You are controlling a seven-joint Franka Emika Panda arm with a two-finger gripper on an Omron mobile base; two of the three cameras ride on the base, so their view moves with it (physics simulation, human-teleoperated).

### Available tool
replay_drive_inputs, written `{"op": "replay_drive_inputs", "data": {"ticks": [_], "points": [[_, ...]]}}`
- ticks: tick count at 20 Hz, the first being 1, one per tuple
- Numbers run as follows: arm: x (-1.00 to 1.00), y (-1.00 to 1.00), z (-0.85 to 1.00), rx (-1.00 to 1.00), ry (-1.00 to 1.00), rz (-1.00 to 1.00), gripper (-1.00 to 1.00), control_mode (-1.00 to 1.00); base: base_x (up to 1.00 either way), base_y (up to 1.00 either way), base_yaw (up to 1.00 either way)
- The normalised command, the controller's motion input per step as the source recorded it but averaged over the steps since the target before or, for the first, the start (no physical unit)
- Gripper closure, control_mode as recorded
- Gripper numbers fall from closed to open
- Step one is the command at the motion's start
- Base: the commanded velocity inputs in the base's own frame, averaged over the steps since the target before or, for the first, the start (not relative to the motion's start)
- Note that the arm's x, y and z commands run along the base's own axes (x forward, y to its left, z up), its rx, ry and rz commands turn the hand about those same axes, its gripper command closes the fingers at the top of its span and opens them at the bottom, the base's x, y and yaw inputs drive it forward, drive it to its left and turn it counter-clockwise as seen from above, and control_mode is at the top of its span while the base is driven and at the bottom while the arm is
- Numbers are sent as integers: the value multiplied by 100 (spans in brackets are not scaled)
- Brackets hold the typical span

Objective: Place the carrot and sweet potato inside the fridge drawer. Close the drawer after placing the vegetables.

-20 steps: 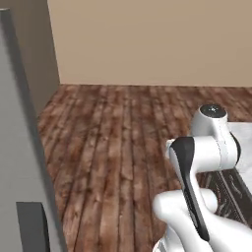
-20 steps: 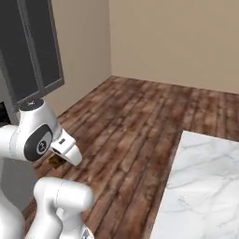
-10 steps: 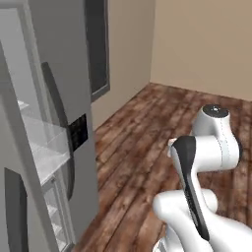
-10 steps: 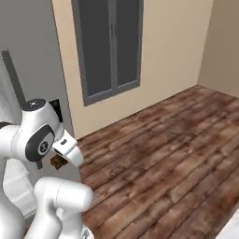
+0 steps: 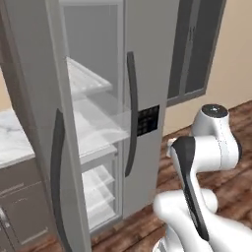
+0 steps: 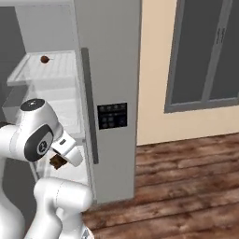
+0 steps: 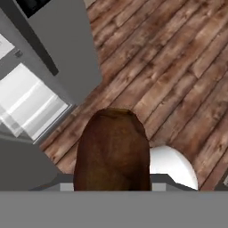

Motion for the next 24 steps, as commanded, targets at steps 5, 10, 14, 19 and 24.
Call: {"op": "replay_drive_inputs", "data": {"ticks": [5, 10, 14, 19, 24], "points": [[0, 0, 0, 0, 0, 0, 100, 100, 65, -60, 64], [0, 0, 0, 0, 0, 0, 100, 100, 4, -17, 34], [0, 0, 0, 0, 0, 0, 100, 100, 38, 13, 15], [0, 0, 0, 0, 0, 0, 100, 100, 30, 12, 17], [0, 0, 0, 0, 0, 0, 100, 100, 3, 33, 14]]}}
